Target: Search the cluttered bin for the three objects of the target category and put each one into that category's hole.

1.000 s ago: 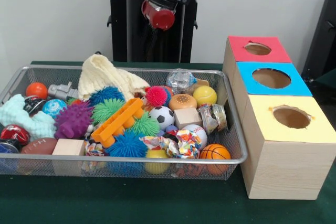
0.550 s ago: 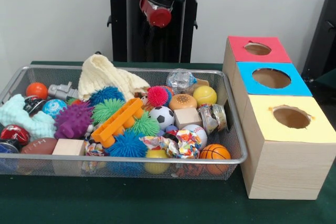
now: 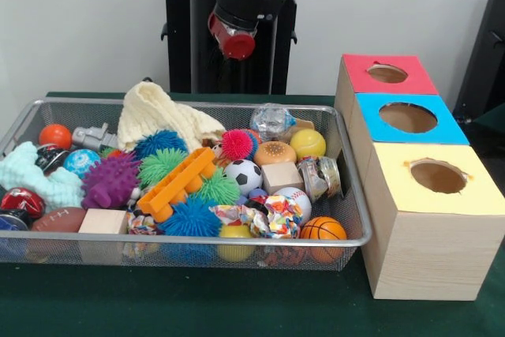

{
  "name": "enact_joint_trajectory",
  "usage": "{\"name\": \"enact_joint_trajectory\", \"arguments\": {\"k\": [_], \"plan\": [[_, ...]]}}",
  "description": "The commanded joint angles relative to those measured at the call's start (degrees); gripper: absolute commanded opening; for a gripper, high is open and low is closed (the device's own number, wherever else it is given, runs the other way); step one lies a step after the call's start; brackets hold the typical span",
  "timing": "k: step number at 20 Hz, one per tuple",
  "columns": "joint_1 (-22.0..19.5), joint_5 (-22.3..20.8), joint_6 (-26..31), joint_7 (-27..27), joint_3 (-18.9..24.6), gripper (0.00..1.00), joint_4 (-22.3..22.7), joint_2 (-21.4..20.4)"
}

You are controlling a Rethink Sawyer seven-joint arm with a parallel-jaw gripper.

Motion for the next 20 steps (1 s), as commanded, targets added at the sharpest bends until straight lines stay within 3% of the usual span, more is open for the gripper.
{"name": "enact_joint_trajectory", "arguments": {"k": [1,15,20], "plan": [[1.78,3.57,4.07,3.41,3.66,1.0,-14.33,3.76],[7.29,9.11,10.69,5.64,2.43,1.0,-20.67,6.41],[10.35,12.03,10.68,6.63,0.75,1.0,-22.6,9.15]]}}
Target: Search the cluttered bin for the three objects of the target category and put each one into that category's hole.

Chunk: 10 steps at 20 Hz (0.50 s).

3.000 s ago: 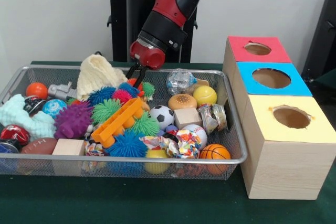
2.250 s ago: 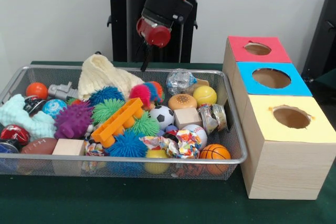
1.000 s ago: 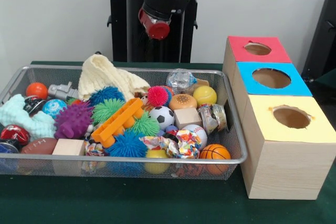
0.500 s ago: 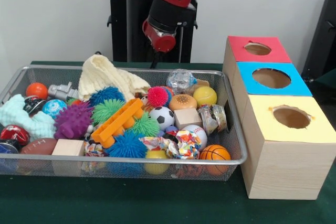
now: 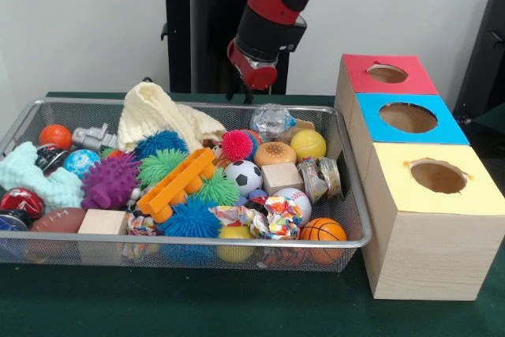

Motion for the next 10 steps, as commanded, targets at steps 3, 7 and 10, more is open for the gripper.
{"name": "enact_joint_trajectory", "arguments": {"k": [3,7,10], "plan": [[3.44,7.36,1.9,6.97,0.99,1.0,-14.1,3.4],[4.15,6.14,2.31,7.5,1.4,1.0,-12.24,1.2],[7.47,6.6,8.71,6.08,-2.81,1.0,-11.04,-2.56]]}}
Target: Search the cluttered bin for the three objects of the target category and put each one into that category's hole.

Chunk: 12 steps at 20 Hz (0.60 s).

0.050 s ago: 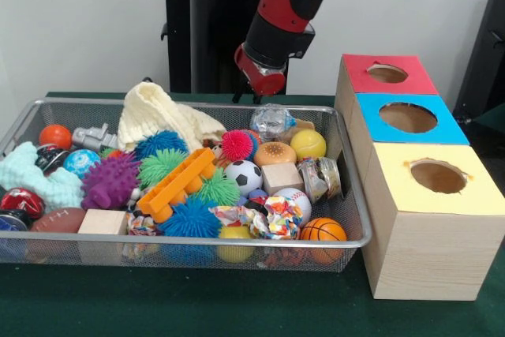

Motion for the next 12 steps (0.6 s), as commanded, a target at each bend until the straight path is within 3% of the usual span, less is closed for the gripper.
{"name": "enact_joint_trajectory", "arguments": {"k": [1,6,12], "plan": [[4.07,4.99,9.8,5.77,-2.76,1.0,-9.3,-5.52],[7.48,4.22,18.06,6.58,-7.53,1.0,-10.82,-8.48],[6.12,2.54,16.56,7.37,-6.6,1.0,-10.44,-9.02]]}}
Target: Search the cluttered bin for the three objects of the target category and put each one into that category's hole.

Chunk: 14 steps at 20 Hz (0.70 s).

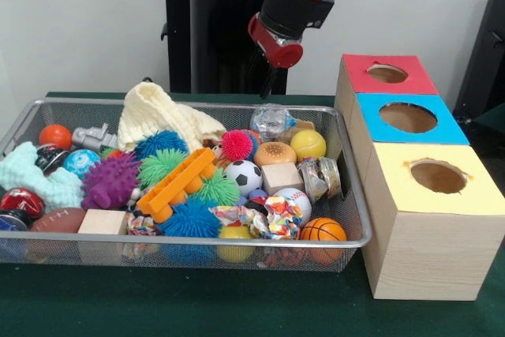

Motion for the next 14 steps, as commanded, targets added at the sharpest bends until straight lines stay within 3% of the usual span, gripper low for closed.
{"name": "enact_joint_trajectory", "arguments": {"k": [1,7,14], "plan": [[-1.73,2.25,3.76,7.33,0.31,1.0,-9.09,-2.48],[-4.77,1.54,6.42,5.53,-0.71,1.0,-12.19,-2.33],[-7.7,1.63,7.82,4.87,-2.29,1.0,-18.2,2.74]]}}
